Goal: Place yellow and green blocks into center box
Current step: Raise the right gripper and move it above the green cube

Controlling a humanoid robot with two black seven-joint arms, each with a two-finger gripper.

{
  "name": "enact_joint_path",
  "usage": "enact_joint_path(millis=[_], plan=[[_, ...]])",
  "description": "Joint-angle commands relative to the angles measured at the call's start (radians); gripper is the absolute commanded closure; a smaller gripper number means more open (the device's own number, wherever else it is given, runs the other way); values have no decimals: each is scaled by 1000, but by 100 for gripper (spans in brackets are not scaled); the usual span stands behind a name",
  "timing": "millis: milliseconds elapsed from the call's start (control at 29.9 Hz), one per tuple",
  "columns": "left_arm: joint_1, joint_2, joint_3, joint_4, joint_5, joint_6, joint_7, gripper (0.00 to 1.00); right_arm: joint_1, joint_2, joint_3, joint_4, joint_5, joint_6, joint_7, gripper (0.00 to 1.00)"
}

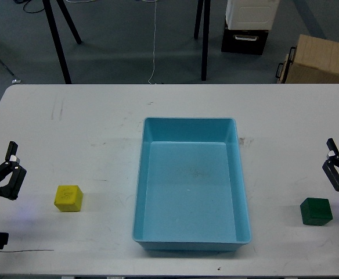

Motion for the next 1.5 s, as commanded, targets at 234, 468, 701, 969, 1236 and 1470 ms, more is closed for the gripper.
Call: enact_joint_path(millis=[234,468,701,969,1236,1470], plan=[[1,-1,3,-2,1,0,-1,0,-26,22,47,-1,2,0,10,0],[-1,-3,3,0,0,0,-6,0,53,-56,96,-11,-76,-31,-4,0],[-11,-4,3,0,0,0,-7,0,298,-375,-72,-26,-276,-185,-59,0],[-19,-23,3,0,0,0,-7,0,817,-581,-634,-101,-510,-282,-139,0],[-24,-23,5,0,1,0,-7,0,1357,-599,-1218,-166,-748,-285,-238,0],[-33,-23,8,2,1,0,-4,0,1577,-605,-1485,-152,-1023,-118,-310,0]])
